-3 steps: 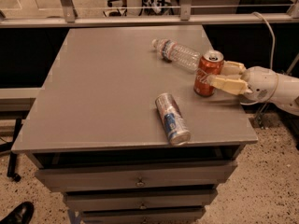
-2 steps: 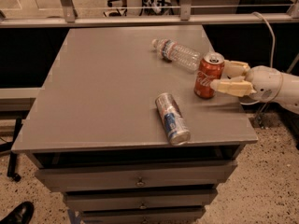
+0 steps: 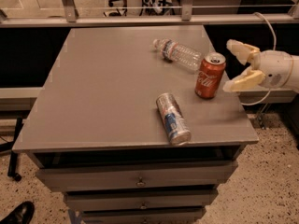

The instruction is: Place coke can upright

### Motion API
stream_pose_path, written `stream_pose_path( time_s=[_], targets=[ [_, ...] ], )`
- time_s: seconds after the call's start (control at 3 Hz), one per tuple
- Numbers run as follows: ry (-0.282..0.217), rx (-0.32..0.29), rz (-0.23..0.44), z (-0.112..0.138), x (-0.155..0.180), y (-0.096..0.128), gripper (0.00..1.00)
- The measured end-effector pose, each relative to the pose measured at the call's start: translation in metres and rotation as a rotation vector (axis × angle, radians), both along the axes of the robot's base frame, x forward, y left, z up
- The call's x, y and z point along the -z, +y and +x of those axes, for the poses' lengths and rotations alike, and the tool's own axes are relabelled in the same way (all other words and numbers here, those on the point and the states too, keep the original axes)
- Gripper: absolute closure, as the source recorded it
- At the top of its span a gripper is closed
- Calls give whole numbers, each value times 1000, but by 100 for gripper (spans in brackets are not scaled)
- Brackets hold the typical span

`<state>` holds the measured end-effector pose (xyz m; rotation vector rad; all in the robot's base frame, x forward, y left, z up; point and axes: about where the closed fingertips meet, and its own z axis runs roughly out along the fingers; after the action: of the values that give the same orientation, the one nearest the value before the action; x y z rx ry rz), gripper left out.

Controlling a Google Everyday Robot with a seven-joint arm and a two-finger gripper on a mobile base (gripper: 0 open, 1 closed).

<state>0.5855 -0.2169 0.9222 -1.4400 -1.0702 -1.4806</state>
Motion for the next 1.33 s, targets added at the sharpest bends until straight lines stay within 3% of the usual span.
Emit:
stream_pose_path(
  time_s=[0.33,0.67,1.0,1.33],
  targets=[
    [11,-8,-122,5,-28,32,0],
    [4,-22,-231,7,-58,78,0],
    [-12,-24,-303,5,-83,115,0],
    [-18,-26,-317,4,-89,123,0]
  ],
)
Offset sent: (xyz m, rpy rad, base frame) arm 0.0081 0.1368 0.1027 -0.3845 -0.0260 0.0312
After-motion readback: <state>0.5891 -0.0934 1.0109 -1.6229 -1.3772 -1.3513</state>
